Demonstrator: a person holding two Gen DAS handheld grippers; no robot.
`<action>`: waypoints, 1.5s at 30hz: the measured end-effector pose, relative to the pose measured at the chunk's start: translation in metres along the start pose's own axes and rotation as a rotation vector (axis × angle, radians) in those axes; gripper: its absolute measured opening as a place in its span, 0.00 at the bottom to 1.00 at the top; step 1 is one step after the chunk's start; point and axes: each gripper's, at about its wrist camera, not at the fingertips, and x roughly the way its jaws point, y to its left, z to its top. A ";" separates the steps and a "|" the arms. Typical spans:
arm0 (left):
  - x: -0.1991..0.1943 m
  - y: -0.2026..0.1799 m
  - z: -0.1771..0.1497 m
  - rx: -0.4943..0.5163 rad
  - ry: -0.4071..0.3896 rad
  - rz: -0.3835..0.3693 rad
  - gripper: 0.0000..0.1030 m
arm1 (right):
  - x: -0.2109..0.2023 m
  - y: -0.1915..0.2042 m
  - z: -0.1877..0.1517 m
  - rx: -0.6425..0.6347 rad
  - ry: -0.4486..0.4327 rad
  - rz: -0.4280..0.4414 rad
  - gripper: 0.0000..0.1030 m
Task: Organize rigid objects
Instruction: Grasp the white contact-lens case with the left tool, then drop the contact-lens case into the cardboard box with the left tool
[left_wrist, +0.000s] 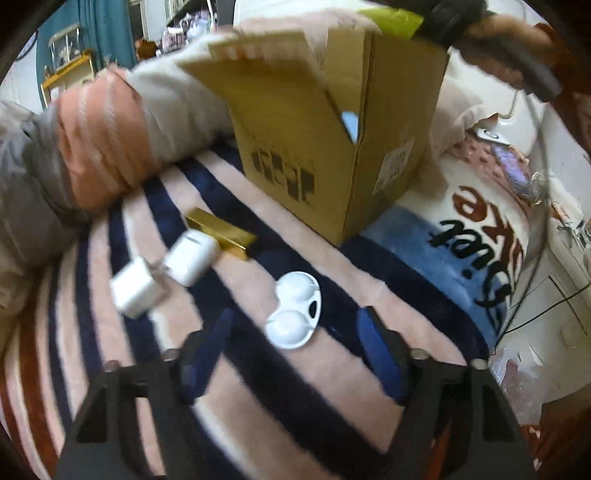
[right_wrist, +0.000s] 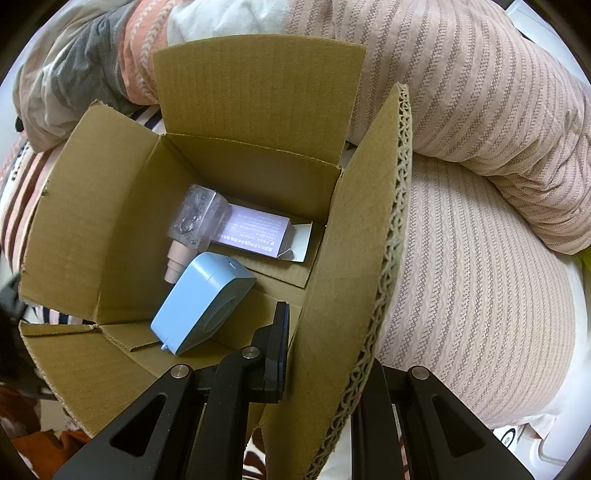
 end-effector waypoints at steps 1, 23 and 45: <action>0.008 0.000 0.001 -0.010 0.008 -0.009 0.54 | -0.004 0.001 0.000 0.001 0.000 0.001 0.08; 0.002 0.020 -0.001 -0.074 -0.012 0.038 0.29 | -0.004 0.000 0.000 0.001 0.001 0.002 0.08; -0.073 0.005 0.179 0.075 -0.193 0.021 0.29 | -0.003 0.001 -0.001 -0.002 0.003 -0.001 0.08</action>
